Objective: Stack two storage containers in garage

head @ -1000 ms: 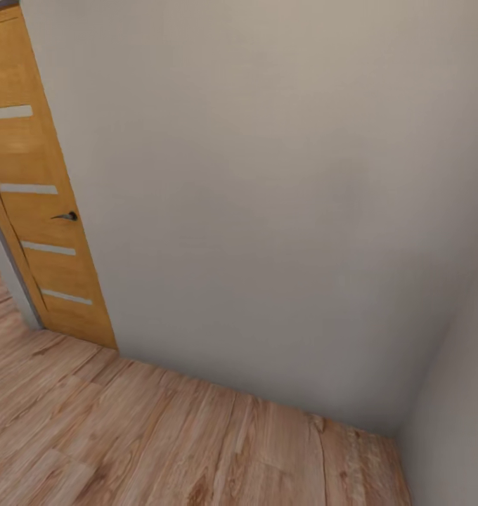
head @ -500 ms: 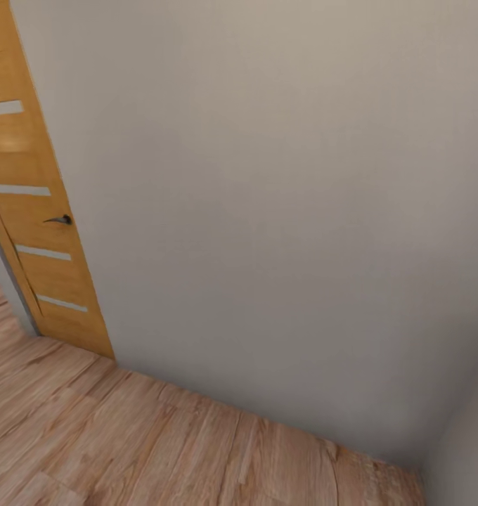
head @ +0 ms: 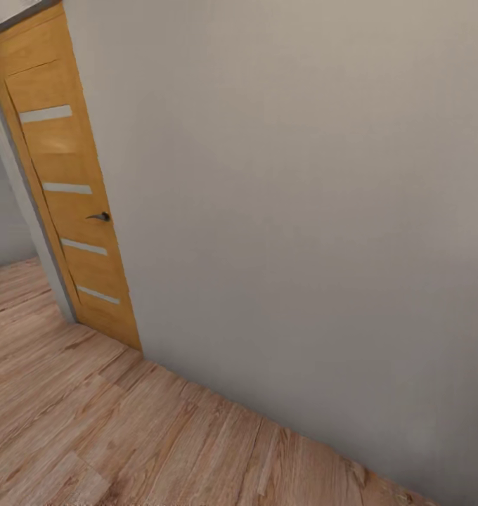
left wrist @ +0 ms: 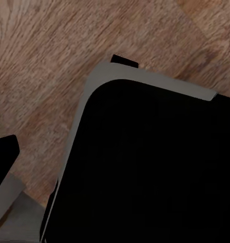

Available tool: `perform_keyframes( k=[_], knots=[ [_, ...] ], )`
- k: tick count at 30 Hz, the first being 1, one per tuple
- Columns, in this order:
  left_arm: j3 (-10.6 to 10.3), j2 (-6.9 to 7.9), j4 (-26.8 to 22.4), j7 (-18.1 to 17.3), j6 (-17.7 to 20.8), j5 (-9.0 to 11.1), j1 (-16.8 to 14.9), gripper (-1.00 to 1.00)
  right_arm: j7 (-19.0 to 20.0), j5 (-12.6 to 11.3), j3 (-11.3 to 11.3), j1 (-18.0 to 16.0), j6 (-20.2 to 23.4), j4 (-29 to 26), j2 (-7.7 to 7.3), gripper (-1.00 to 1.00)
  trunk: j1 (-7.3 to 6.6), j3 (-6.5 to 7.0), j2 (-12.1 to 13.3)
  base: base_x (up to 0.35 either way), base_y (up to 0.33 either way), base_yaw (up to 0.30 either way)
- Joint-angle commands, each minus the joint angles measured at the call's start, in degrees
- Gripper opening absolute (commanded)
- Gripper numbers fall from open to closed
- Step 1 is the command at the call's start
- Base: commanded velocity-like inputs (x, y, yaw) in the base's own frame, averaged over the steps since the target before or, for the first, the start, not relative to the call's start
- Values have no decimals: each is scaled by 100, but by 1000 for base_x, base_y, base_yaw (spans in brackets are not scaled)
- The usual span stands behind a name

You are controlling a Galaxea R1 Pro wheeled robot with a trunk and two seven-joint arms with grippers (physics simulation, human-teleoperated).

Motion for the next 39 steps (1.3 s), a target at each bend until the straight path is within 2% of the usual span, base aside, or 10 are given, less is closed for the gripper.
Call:
perform_keyframes(
  k=[1, 39],
  knots=[
    [2, -2, -6, 5, -9, 20, 1, 100, 32, -61, 31, -7, -43, 18, -5, 100, 0, -5, -3, 0, 0, 272],
    [5, 2, -6, 5, -9, 25, 1, 100, 32, -72, 8, -7, -58, 18, -18, 100, 0, -5, -3, 0, 0, 271]
  ],
)
